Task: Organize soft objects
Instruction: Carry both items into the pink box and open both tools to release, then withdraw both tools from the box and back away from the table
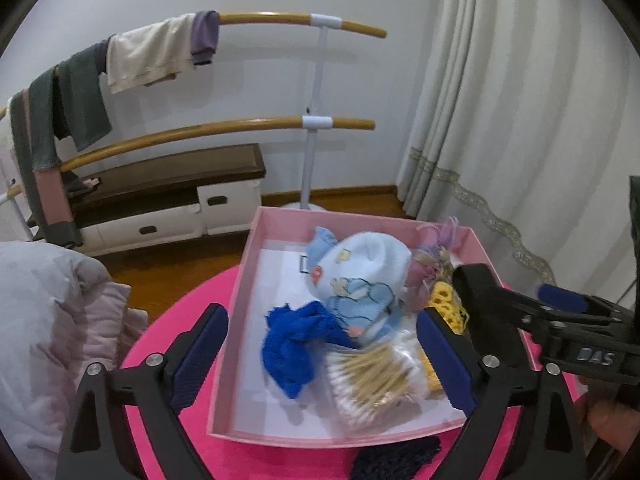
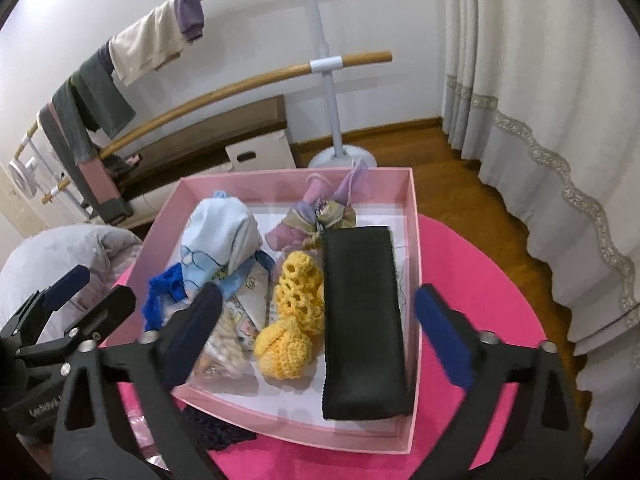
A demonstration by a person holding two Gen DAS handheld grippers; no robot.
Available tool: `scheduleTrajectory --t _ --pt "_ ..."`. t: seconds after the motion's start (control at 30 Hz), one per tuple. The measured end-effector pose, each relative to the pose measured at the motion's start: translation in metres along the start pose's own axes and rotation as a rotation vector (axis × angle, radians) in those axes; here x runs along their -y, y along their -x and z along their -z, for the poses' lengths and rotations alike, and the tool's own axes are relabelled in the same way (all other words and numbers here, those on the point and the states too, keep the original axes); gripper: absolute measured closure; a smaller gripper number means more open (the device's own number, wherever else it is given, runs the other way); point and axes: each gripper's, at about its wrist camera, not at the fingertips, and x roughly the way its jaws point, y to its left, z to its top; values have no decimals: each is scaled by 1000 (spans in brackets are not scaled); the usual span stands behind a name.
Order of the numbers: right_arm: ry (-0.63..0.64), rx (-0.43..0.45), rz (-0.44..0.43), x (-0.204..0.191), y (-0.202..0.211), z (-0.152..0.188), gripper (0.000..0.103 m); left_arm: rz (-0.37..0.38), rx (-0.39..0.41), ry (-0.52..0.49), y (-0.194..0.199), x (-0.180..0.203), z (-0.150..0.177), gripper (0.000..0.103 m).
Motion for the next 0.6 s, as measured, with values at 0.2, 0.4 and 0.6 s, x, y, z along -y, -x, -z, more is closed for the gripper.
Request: scheduleTrajectory --t 0.2,0.4,0.6 --pt "-3 56 15 -6 24 3 0 -35 69 -12 26 -14 4 0" --pt "13 112 19 -22 58 12 0 -71 126 -40 60 -10 20 0" --pt "16 193 17 -35 105 33 0 -72 173 -50 122 -6 67 0"
